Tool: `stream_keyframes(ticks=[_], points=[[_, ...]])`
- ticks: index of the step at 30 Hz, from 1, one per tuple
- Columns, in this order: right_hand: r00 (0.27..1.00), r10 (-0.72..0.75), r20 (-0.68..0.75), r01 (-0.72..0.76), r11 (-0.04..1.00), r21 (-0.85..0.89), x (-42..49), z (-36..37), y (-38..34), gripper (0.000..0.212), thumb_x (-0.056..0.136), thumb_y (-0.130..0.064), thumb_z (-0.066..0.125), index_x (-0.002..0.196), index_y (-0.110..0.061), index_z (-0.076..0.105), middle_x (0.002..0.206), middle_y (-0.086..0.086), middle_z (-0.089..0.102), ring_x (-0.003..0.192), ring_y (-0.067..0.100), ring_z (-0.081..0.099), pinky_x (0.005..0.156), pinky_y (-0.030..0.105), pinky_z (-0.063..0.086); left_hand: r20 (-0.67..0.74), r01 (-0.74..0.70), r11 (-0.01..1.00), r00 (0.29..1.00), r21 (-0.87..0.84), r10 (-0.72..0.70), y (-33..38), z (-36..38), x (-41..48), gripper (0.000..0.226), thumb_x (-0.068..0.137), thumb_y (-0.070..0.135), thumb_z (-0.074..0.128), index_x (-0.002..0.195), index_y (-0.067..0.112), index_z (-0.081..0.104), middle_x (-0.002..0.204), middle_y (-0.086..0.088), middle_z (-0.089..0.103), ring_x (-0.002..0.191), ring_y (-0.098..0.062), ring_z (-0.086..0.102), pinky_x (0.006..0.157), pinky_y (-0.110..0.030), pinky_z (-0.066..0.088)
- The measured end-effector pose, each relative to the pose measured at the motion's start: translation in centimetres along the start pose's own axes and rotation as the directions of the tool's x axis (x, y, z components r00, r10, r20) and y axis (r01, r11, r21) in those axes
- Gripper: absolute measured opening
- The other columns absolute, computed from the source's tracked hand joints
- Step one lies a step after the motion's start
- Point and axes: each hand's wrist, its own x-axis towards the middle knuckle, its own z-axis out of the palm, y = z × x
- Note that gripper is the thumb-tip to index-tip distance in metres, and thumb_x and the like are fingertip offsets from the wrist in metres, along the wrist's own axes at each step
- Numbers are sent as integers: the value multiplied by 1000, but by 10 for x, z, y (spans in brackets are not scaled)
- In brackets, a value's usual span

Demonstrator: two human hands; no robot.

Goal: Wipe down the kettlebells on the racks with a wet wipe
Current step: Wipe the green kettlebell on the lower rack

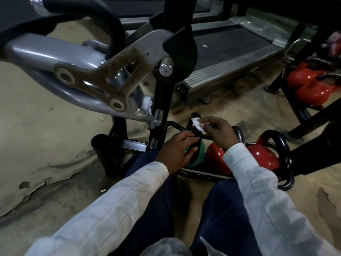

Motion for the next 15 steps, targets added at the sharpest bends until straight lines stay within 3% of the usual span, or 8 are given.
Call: stream_keyframes(ticks=[2, 3, 5, 6, 8, 10, 13, 15], points=[[998, 7, -56, -3, 997, 75, -5, -10, 1, 13, 90, -16, 66, 95, -24, 75, 93, 5, 68, 80, 16, 63, 70, 29, 55, -2, 20, 1000, 1000, -4, -20, 0, 1, 3, 33, 91, 29, 61, 122, 16, 65, 122, -2, 57, 111, -16, 56, 91, -35, 51], [996, -9, -90, 12, 1000, 27, -4, -16, 3, 11, 89, -20, 67, 93, -26, 75, 92, 5, 69, 79, 17, 63, 70, 29, 54, -4, 28, 1000, 1000, -9, -28, 0, 1, 4, 33, 92, 29, 61, 122, 16, 65, 122, -1, 57, 111, -15, 56, 91, -36, 51], [993, -49, -110, 14, 953, -303, 2, -33, 7, 11, 83, -34, 70, 91, -29, 76, 94, 7, 70, 85, 20, 65, 74, 29, 51, -11, 41, 999, 999, -17, -41, 0, 1, 4, 33, 92, 28, 61, 122, 16, 65, 122, -1, 57, 109, -15, 57, 89, -36, 52], [996, -35, -84, -11, 867, -499, 4, -41, 7, 14, 82, -38, 72, 91, -28, 76, 97, 9, 68, 89, 24, 65, 74, 27, 47, -14, 43, 999, 999, -16, -44, 0, 0, 4, 33, 92, 28, 61, 121, 16, 65, 121, -1, 57, 109, -14, 57, 89, -36, 52], [998, 65, -17, -59, 735, -675, 8, -49, 2, 17, 80, -37, 75, 91, -24, 76, 101, 11, 67, 94, 27, 64, 76, 26, 45, -15, 33, 999, 999, -4, -33, 0, 0, 4, 32, 91, 27, 63, 121, 16, 66, 121, 0, 57, 109, -13, 56, 89, -35, 52], [994, 84, 76, -11, 739, -674, 13, -46, -9, 13, 81, -31, 76, 90, -22, 76, 99, 5, 70, 94, 22, 64, 78, 26, 47, -13, 5, 1000, 1000, 16, -5, 2, 0, 3, 32, 90, 26, 65, 120, 17, 67, 121, -1, 58, 110, -14, 55, 89, -34, 52], [991, 41, 125, 19, 894, -448, 19, -34, -27, 5, 86, -23, 71, 90, -24, 74, 82, -12, 64, 75, 6, 59, 74, 22, 41, 5, -49, 996, 999, 73, 49, 3, 0, 2, 32, 88, 24, 67, 119, 17, 67, 123, -4, 58, 113, -17, 52, 91, -33, 50], [995, 10, 101, 25, 940, -341, 22, -26, -31, 8, 87, -19, 70, 92, -26, 71, 79, -13, 63, 70, 5, 56, 68, 20, 41, 30, -73, 991, 997, 116, 70, 2, 0, 1, 32, 86, 23, 69, 117, 18, 68, 125, -6, 59, 114, -22, 53, 91, -34, 49]])
